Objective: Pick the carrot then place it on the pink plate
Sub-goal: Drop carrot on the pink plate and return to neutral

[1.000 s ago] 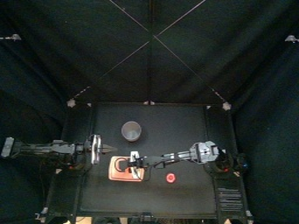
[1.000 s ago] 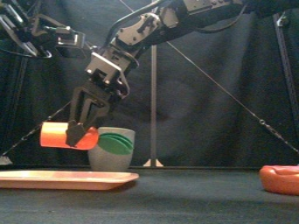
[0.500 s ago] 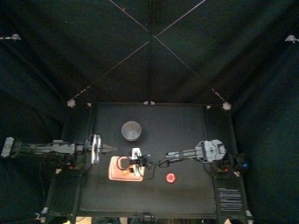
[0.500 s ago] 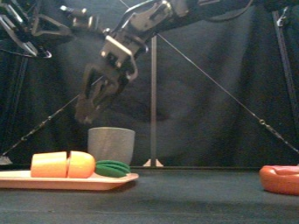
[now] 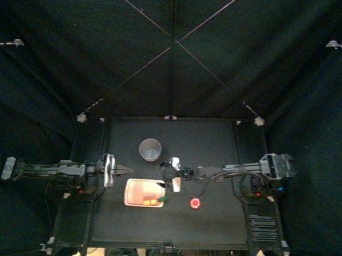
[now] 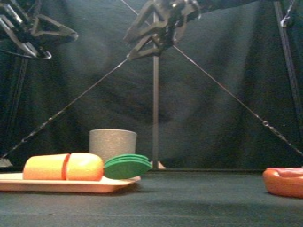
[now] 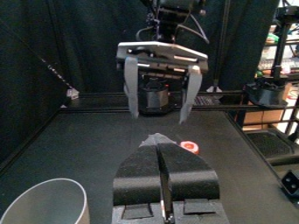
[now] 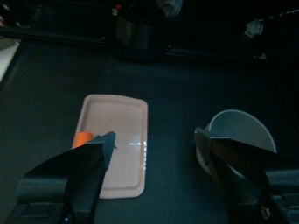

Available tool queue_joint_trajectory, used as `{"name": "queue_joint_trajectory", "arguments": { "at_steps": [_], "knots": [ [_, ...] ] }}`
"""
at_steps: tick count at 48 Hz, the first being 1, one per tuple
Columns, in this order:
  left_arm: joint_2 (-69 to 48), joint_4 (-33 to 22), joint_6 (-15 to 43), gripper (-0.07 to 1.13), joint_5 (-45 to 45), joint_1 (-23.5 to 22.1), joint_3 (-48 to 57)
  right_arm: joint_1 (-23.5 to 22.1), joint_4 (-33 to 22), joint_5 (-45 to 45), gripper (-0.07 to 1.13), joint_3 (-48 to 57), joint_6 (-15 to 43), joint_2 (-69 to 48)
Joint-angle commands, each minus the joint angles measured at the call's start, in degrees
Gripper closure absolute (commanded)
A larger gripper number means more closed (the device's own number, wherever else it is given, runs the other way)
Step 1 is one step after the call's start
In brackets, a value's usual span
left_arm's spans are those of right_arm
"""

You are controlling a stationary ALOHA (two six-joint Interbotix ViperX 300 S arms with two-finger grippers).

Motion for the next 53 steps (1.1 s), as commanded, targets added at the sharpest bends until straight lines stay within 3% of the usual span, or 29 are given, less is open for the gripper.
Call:
{"name": "queue_joint_trajectory", "arguments": {
  "at_steps": [1,14,27,39,53],
  "knots": [
    [-0.7,0.1,0.1,1.09,0.4,0.0,-0.8,0.2,0.7,-4.8,0.01,5.8,0.0,-8.8],
    [-1.4,0.1,0.1,1.09,1.2,0.0,-0.8,1.3,2.3,-16.3,0.01,22.7,-0.1,-26.9],
    [-1.5,0.2,0.1,1.09,1.2,0.1,-0.8,3.9,2.5,-18.8,0.01,32.7,0.0,-43.8],
    [-1.5,0.1,0.1,1.09,1.2,0.1,-0.7,3.5,3.4,-18.9,0.01,39.2,-0.1,-50.7],
    [-1.5,0.1,0.1,1.09,1.2,0.2,-0.7,0.0,4.9,-19.4,0.01,43.2,0.0,-52.6]
  ]
}}
